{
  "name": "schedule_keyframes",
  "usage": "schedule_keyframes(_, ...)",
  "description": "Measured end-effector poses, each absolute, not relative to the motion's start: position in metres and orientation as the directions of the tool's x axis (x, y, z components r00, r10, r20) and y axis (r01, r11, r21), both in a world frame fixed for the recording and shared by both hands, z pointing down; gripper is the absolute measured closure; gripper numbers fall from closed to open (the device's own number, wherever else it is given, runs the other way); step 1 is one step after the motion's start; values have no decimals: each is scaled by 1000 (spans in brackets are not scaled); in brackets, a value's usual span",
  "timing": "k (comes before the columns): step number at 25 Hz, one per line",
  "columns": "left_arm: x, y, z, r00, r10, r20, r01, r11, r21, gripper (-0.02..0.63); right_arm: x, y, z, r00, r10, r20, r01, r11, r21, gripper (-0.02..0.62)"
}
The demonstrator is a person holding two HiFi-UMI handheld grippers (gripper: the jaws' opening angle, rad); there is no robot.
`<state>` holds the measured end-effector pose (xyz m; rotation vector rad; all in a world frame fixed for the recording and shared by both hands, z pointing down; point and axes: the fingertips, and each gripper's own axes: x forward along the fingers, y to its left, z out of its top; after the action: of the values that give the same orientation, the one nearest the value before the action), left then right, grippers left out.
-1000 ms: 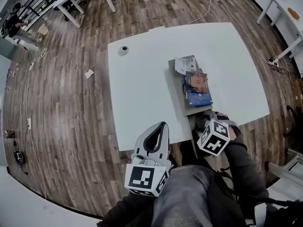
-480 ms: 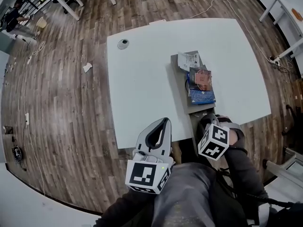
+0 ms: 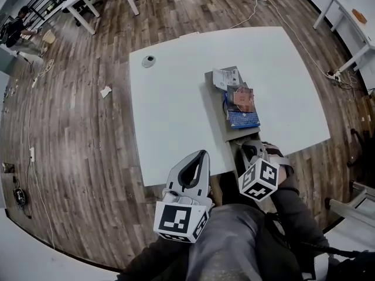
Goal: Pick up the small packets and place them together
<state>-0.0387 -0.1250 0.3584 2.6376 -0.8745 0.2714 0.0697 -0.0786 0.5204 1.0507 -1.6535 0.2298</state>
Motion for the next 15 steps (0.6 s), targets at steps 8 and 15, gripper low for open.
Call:
schedule_keyframes(8, -47, -135, 364, 760, -577, 300, -647, -716, 262, 612, 70, -92, 541, 67, -467, 882, -604, 684, 409, 592)
schedule_keyframes(15, -49, -131, 364, 757, -579, 304, -651, -713, 262, 612, 54, -48, 552, -13, -275, 961, -561, 798, 221, 592)
